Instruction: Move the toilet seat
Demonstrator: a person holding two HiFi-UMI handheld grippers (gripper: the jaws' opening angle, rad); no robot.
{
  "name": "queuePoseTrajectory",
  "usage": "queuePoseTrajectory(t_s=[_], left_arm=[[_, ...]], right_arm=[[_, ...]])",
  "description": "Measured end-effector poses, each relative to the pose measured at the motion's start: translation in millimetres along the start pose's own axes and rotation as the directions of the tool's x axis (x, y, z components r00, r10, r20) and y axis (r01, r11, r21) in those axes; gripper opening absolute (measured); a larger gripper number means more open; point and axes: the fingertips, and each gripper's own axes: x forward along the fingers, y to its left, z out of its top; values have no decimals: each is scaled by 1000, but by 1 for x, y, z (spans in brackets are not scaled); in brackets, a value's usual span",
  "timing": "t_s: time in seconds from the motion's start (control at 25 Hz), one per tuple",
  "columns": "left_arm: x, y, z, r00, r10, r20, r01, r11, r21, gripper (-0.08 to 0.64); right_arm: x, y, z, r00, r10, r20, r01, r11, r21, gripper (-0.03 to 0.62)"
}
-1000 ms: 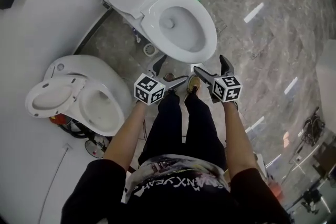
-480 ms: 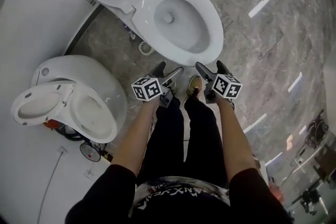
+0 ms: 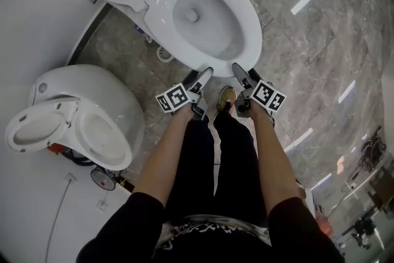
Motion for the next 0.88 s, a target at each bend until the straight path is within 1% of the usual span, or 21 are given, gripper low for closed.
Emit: queuePoseTrajectory(t_s=[0.08,0.12,0.16,0.2,0.24,0.32,0.36,0.4,0.48,0.52,0.56,0.6,0.72,0.88], left_arm=[[1,4,-1,999,33,12,-33,999,-2,506],[-1,7,-1,998,57,21,-57,998,-10,482],[-3,11,-1,996,88,29,-88,996,-19,437],[-4,15,-1,992,120,33,-119,993,-25,356],[-6,18,-1,989,143,33,-142,989,-28,294],[-6,20,0,988,154,28,-153,988,-31,287],[-7,20,1,988,152,26,-151,988,-35,282],[-8,19,1,988,150,25,-149,988,-39,272],[-11,16,1,989,147,23,-146,988,-46,240],[-13,13,0,990,142,22,-141,989,-52,217],[-14,11,0,990,136,20,-135,989,-64,179],[-14,9,-1,991,131,17,-130,988,-83,166],[-12,6,0,994,113,12,-110,985,-136,163],[-15,-4,1,997,71,39,-64,983,-172,158]], right_arm=[[-3,-7,1,1000,-14,8,13,1000,28,384],[-4,-11,1,1000,-21,6,21,999,34,349],[-5,-14,0,1000,-28,0,28,999,34,326],[-7,-16,1,999,-35,-6,35,999,33,304],[-8,-17,2,999,-40,-7,41,999,33,274],[-13,-17,5,999,-36,2,36,999,41,238],[-15,-15,7,1000,-28,8,28,998,50,201],[-15,-14,8,1000,-21,9,21,998,63,183],[-14,-14,8,1000,-19,0,19,997,79,184],[-14,-15,8,1000,-23,-7,23,996,84,174],[-15,-16,8,1000,-24,-12,25,995,94,174],[-15,-16,9,1000,-21,-14,23,994,108,171],[-18,-12,12,1000,-5,-9,7,990,143,158],[-28,-1,17,1000,14,-8,-12,991,137,153]])
